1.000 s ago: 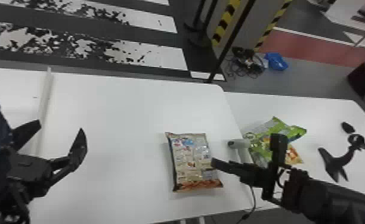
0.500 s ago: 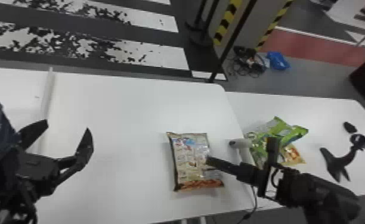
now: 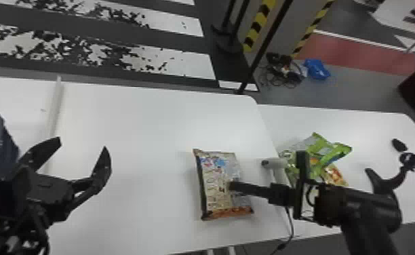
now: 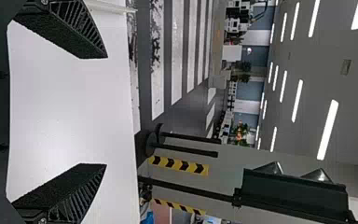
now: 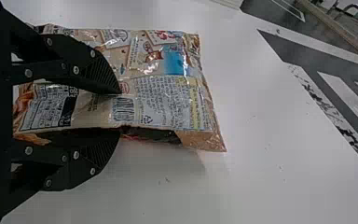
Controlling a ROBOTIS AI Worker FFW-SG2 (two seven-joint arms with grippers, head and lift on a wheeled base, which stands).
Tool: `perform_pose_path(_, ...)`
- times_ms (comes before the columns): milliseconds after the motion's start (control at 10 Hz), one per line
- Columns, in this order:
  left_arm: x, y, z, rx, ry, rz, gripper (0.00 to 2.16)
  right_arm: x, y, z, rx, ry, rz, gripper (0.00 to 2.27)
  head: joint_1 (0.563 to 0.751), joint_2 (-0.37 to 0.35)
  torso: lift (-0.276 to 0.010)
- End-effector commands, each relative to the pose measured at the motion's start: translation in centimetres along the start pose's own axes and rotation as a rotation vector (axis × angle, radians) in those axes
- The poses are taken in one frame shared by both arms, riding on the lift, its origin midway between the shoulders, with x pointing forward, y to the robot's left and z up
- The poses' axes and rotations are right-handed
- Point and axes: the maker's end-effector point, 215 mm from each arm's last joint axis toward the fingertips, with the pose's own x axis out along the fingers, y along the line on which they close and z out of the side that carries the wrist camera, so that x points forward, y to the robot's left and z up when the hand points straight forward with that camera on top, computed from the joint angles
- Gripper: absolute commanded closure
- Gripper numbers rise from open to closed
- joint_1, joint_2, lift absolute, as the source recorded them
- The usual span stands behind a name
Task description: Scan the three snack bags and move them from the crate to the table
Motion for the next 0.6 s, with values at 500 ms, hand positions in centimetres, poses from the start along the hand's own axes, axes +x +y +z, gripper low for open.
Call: perform_pose_path(500, 0.0, -0.7, -0.5, 0.003, 0.008, -0.006, 0.03, -9.9, 3.0, 15.0, -0.019, -0.535, 0.052, 2.24, 0.695, -0.325, -0.062)
